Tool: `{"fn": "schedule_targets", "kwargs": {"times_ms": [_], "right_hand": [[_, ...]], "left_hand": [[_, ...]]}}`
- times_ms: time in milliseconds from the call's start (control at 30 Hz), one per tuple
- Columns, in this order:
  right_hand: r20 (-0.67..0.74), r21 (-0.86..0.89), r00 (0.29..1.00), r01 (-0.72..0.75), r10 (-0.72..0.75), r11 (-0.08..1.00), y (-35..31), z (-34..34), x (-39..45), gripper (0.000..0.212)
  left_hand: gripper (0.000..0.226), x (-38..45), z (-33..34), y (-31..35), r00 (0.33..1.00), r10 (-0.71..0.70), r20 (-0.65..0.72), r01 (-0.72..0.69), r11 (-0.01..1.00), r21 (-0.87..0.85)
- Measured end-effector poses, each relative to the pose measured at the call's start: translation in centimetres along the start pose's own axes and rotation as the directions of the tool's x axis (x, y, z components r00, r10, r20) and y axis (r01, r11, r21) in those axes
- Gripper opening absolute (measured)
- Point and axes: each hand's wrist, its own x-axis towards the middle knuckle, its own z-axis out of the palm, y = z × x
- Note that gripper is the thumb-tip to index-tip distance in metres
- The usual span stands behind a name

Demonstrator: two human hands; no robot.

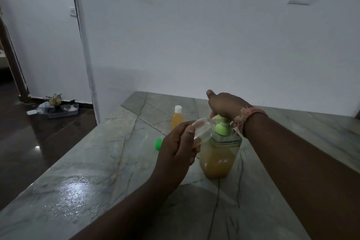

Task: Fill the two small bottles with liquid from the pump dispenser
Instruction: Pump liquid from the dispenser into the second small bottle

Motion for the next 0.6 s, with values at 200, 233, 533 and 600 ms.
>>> {"fn": "schedule_targets", "kwargs": {"times_ms": [200, 233, 533, 600], "right_hand": [[-0.014, -0.001, 1.0, 0.019, -0.019, 1.0, 0.05, 0.02, 0.09, 0.052], [-0.011, 0.01, 1.0, 0.014, -0.014, 1.0, 0.06, 0.15, -0.14, 0.054], [-0.002, 0.017, 0.996, 0.095, -0.094, 0.995, -0.19, -0.21, -0.29, 0.079], [-0.023, 0.05, 0.992, 0.129, -0.128, 0.99, -0.06, 0.12, -0.2, 0.073]], "left_hand": [[0.043, 0.08, 0.2, 0.16, 1.0, 0.011, -0.023, -0.01, 1.0, 0.023], [0.041, 0.1, 0.23, 0.23, 1.0, 0.007, -0.03, -0.007, 1.0, 0.015], [0.032, 0.45, 0.18, 0.63, 0.996, -0.016, -0.088, 0.009, 0.997, -0.077], [0.029, 0.57, 0.16, 0.48, 0.995, -0.018, -0.099, 0.01, 0.997, -0.072]]}}
